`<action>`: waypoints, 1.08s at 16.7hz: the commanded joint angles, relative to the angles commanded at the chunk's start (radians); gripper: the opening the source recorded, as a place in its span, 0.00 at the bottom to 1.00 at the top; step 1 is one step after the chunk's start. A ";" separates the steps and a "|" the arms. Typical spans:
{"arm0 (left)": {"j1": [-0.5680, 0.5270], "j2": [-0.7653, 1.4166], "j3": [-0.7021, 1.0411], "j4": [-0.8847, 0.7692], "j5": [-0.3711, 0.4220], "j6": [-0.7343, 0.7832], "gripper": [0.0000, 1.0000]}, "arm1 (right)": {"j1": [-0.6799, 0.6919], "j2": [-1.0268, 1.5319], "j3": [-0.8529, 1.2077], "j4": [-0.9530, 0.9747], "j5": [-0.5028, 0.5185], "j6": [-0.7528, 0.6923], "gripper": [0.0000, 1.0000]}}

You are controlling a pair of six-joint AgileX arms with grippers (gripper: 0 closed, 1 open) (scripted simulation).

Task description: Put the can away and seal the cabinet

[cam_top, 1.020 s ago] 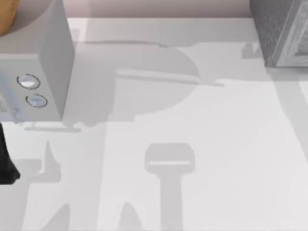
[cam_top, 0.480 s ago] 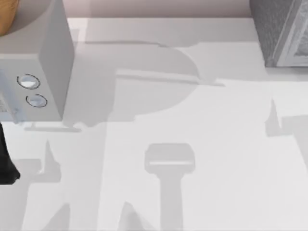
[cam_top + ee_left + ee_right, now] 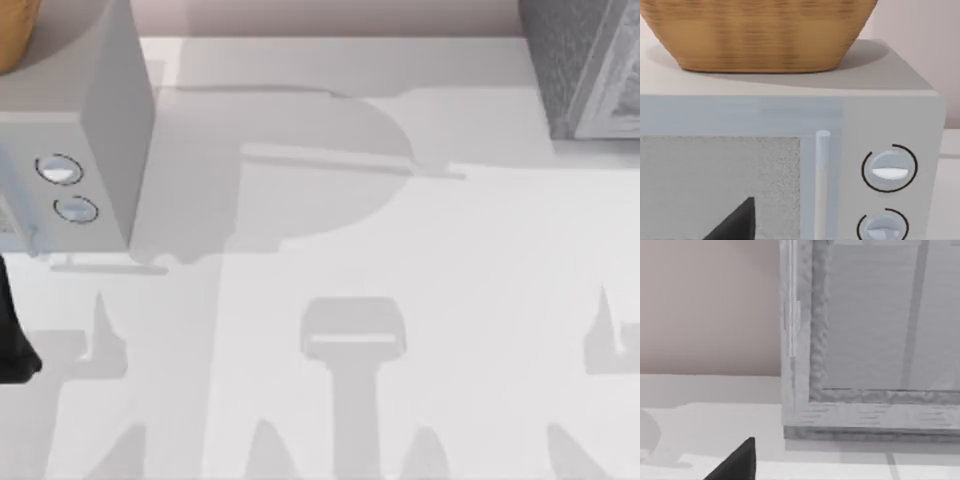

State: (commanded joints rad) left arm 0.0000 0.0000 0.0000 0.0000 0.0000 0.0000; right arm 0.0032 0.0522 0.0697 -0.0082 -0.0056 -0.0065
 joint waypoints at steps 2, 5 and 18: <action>0.000 0.000 0.000 0.000 0.000 0.000 1.00 | -0.003 -0.043 -0.057 0.007 0.004 0.005 1.00; 0.000 0.000 0.000 0.000 0.000 0.000 1.00 | -0.003 -0.052 -0.070 0.008 0.006 0.007 1.00; 0.000 0.000 0.000 0.000 0.000 0.000 1.00 | -0.332 0.410 0.061 0.405 -0.324 0.008 1.00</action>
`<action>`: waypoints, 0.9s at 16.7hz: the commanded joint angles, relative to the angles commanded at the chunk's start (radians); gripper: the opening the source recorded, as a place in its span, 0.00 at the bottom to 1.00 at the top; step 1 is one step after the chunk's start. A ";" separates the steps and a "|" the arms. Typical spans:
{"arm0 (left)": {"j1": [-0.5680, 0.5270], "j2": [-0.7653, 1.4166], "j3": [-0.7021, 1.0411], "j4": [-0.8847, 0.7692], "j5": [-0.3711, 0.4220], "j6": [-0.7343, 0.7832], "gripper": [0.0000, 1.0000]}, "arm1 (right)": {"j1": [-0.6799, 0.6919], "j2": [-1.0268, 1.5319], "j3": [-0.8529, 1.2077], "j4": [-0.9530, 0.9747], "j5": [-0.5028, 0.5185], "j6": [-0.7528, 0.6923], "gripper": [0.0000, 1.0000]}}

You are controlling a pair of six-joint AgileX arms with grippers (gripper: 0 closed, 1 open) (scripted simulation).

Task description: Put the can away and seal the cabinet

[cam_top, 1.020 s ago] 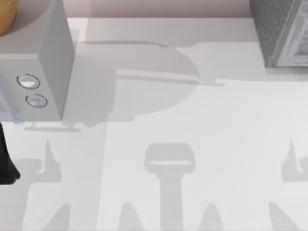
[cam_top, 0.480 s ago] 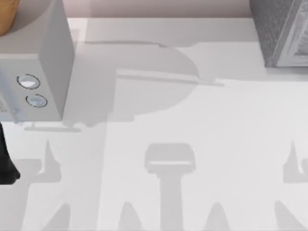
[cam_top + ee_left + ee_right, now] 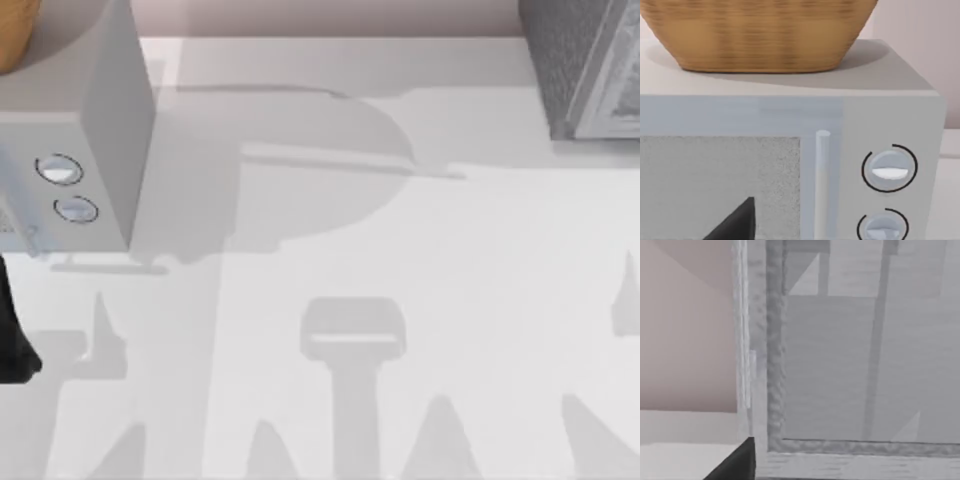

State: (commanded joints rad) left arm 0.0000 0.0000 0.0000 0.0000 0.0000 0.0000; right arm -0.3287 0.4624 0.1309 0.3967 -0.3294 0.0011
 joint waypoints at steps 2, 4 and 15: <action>0.000 0.000 0.000 0.000 0.000 0.000 1.00 | -0.119 0.182 0.040 0.137 -0.116 0.003 1.00; 0.000 0.000 0.000 0.000 0.000 0.000 1.00 | -0.241 0.371 0.079 0.275 -0.235 0.008 1.00; 0.000 0.000 0.000 0.000 0.000 0.000 1.00 | -0.690 1.080 0.234 0.798 -0.677 0.021 1.00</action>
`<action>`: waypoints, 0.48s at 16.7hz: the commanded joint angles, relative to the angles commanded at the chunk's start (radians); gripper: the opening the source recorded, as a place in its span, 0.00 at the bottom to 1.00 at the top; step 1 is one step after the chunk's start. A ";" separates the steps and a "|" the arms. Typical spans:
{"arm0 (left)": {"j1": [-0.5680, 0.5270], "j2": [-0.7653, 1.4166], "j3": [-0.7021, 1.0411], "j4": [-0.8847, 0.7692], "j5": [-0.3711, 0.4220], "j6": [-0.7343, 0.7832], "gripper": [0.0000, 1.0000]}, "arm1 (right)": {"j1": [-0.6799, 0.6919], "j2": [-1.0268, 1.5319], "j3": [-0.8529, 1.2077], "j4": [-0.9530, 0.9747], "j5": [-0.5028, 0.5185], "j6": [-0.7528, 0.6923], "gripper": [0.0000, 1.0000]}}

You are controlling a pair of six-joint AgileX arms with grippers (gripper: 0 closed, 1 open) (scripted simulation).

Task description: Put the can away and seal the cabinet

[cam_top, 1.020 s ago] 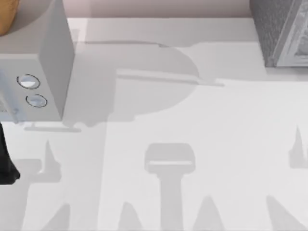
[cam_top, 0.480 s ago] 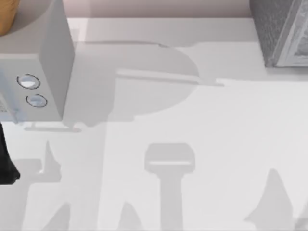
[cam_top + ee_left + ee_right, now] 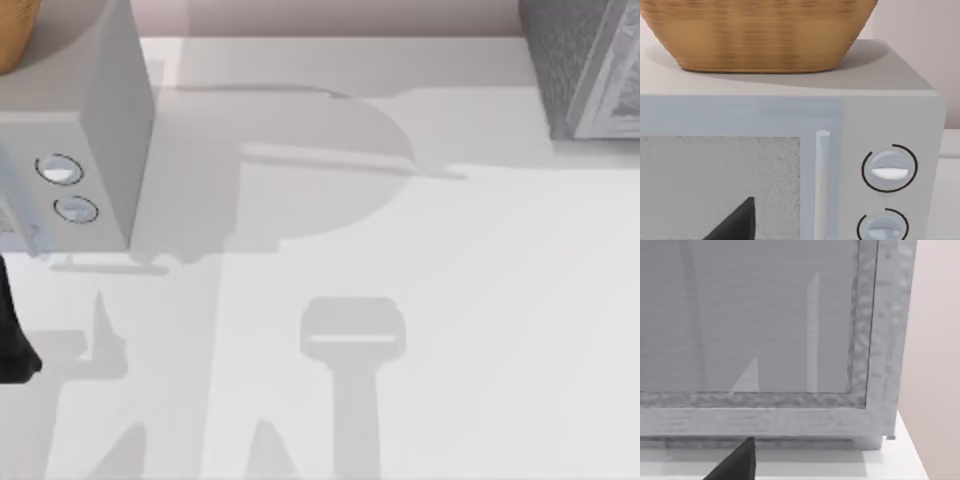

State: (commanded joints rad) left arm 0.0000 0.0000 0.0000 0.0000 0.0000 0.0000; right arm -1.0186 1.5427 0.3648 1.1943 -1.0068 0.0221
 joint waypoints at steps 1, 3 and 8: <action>0.000 0.000 0.000 0.000 0.000 0.000 1.00 | -0.006 0.009 0.003 0.007 -0.006 0.000 1.00; 0.000 0.000 0.000 0.000 0.000 0.000 1.00 | -0.006 0.009 0.003 0.007 -0.006 0.000 1.00; 0.000 0.000 0.000 0.000 0.000 0.000 1.00 | -0.003 0.001 0.031 -0.028 -0.007 -0.002 1.00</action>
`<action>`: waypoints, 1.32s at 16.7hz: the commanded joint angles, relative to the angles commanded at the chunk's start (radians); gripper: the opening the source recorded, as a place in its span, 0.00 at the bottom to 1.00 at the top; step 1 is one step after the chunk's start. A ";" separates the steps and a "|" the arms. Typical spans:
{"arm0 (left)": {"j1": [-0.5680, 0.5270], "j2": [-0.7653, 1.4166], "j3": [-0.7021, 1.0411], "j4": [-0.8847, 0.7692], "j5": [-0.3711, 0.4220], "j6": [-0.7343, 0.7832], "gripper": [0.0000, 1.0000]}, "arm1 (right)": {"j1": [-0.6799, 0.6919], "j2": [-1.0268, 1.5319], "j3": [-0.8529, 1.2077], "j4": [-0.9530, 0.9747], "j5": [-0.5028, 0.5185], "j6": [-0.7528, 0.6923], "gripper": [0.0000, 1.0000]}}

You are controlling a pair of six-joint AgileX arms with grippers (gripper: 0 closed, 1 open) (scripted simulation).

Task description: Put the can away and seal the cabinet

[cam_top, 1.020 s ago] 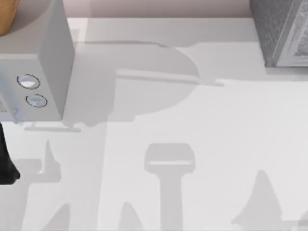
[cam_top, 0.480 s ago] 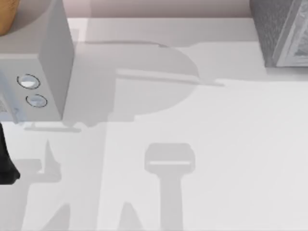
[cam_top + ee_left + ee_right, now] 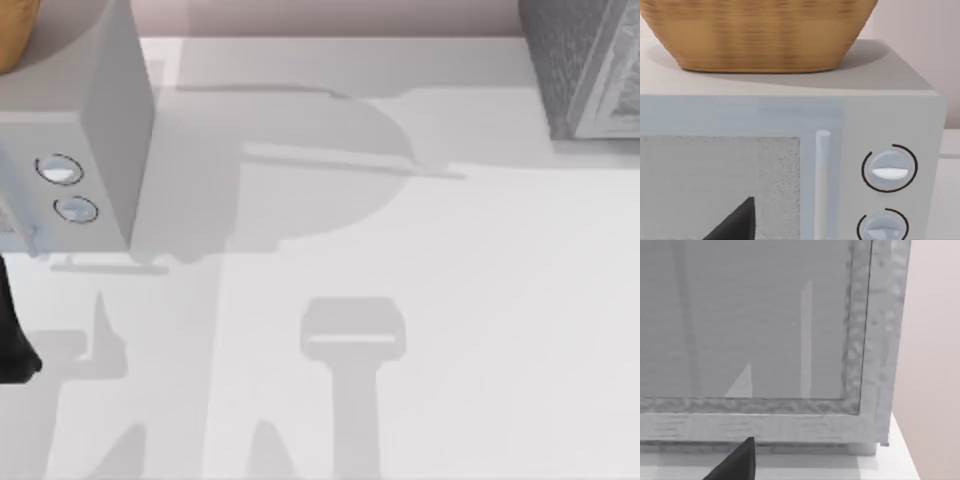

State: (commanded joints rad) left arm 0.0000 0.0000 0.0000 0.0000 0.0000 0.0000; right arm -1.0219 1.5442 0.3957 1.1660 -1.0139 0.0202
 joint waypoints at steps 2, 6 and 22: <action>0.000 0.000 0.000 0.000 0.000 0.000 1.00 | -0.003 -0.011 0.072 -0.073 -0.005 -0.003 1.00; 0.000 0.000 0.000 0.000 0.000 0.000 1.00 | -0.012 -0.042 0.301 -0.321 -0.015 -0.008 1.00; 0.000 0.000 0.000 0.000 0.000 0.000 1.00 | -0.020 -0.197 1.315 -1.523 -0.021 0.002 1.00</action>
State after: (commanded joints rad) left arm 0.0000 0.0000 0.0000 0.0000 0.0000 0.0000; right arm -1.0421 1.3474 1.7106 -0.3573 -1.0353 0.0222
